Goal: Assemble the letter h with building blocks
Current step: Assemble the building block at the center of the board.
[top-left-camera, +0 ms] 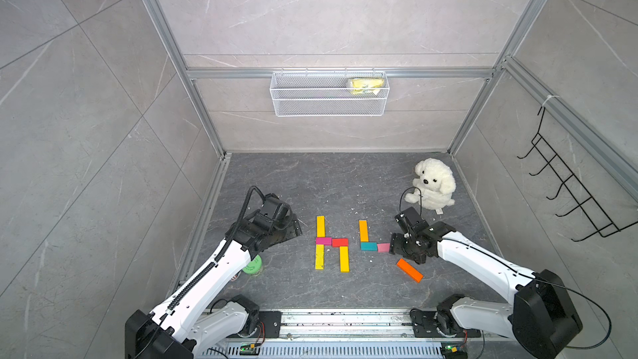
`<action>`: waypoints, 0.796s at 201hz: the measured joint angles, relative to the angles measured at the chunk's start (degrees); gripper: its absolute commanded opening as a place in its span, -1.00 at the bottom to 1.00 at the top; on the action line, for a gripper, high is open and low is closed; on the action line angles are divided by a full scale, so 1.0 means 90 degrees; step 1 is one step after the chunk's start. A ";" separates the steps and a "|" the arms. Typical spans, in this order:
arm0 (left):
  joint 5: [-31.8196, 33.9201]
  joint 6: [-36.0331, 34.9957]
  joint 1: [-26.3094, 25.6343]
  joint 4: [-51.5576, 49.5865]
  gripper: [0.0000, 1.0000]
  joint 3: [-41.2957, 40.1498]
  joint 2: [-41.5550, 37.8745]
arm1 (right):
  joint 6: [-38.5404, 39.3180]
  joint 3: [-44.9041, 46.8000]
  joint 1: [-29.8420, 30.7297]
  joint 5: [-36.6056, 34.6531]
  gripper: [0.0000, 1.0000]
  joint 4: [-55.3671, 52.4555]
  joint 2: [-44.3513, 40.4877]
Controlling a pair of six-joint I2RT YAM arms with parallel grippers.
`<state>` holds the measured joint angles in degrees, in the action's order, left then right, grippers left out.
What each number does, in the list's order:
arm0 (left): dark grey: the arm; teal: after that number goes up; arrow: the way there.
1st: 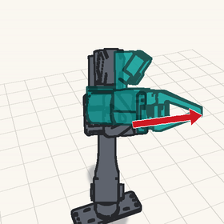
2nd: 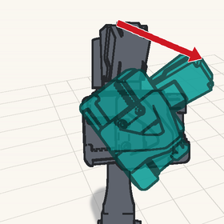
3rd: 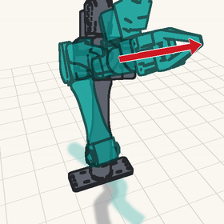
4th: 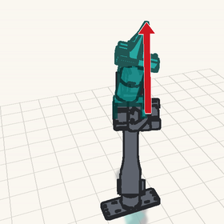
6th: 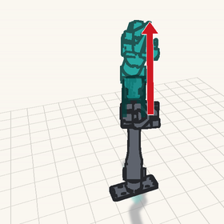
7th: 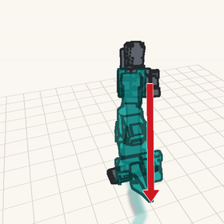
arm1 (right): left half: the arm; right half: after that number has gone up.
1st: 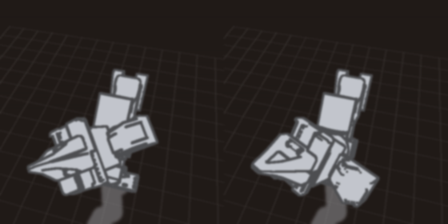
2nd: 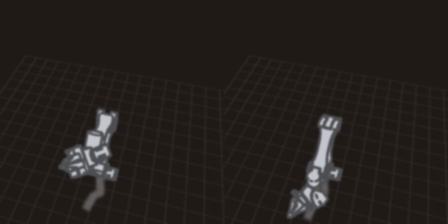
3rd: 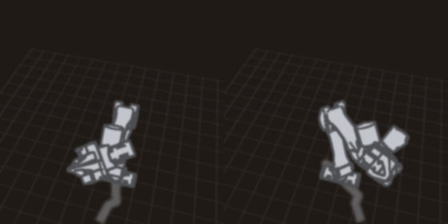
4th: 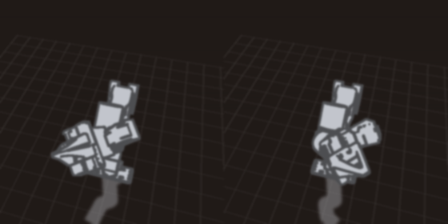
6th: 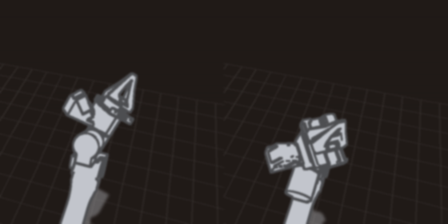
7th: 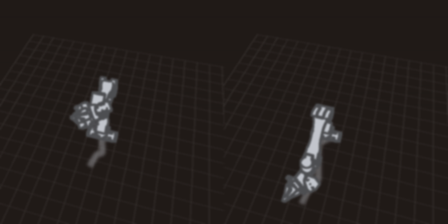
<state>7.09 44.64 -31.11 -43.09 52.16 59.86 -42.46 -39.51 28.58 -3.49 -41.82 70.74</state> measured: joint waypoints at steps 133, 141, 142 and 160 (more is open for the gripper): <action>-0.0019 -0.0002 0.0000 0.0036 0.63 0.0012 0.0056 | -0.0002 -0.0007 0.0532 -0.0233 0.54 0.0481 0.1010; -0.0019 -0.0002 0.0000 0.0036 0.63 0.0012 0.0056 | -0.0002 -0.0007 0.0532 -0.0238 0.54 0.0522 0.1052; -0.0019 -0.0002 0.0000 0.0036 0.63 0.0012 0.0056 | -0.0005 -0.0007 0.0532 -0.0238 0.54 0.0525 0.1054; -0.0017 -0.0002 0.0000 0.0036 0.63 0.0012 0.0056 | -0.0005 -0.0010 0.0532 -0.0238 0.55 0.0588 0.1076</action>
<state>6.94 44.62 -31.11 -42.76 52.27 60.36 -42.50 -39.59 33.36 -5.63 -36.53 80.42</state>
